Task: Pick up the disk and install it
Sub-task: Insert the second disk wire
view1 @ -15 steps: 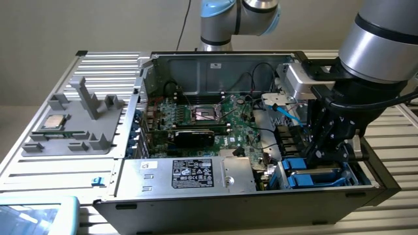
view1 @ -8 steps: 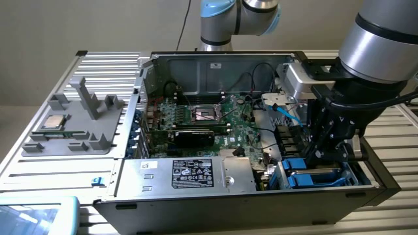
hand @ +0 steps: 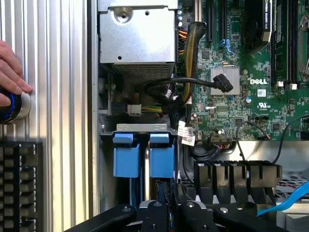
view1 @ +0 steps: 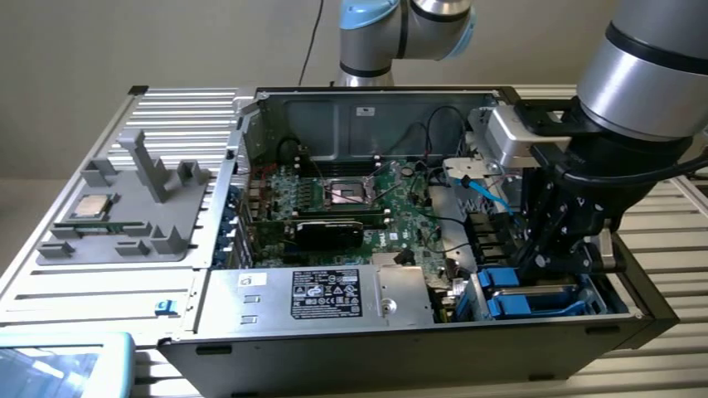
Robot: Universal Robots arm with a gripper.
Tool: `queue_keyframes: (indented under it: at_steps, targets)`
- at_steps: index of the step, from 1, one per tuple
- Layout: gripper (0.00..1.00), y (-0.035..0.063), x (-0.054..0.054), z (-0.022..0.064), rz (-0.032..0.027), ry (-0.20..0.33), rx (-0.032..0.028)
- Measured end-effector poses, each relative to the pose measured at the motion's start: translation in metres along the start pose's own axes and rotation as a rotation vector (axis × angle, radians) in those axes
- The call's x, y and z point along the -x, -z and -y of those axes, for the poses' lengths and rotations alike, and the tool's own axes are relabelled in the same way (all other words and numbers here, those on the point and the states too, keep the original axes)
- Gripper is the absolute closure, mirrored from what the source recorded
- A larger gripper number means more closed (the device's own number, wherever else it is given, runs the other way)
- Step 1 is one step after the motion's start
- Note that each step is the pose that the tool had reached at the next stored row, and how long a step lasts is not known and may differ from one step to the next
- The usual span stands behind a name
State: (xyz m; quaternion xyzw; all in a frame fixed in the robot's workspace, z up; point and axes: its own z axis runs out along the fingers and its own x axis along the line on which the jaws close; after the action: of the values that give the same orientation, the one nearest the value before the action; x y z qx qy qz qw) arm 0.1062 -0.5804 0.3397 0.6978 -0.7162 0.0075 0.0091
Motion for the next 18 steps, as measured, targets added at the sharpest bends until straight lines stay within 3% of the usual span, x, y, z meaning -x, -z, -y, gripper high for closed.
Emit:
queue_keyframes:
  at_steps: [8, 18]
  targets:
    - [0.84, -0.0001, 0.0001, 0.0018, -0.0001, 0.000, 0.0039]
    - [0.84, -0.0001, 0.0000, 0.0013, 0.0003, 0.000, 0.0043]
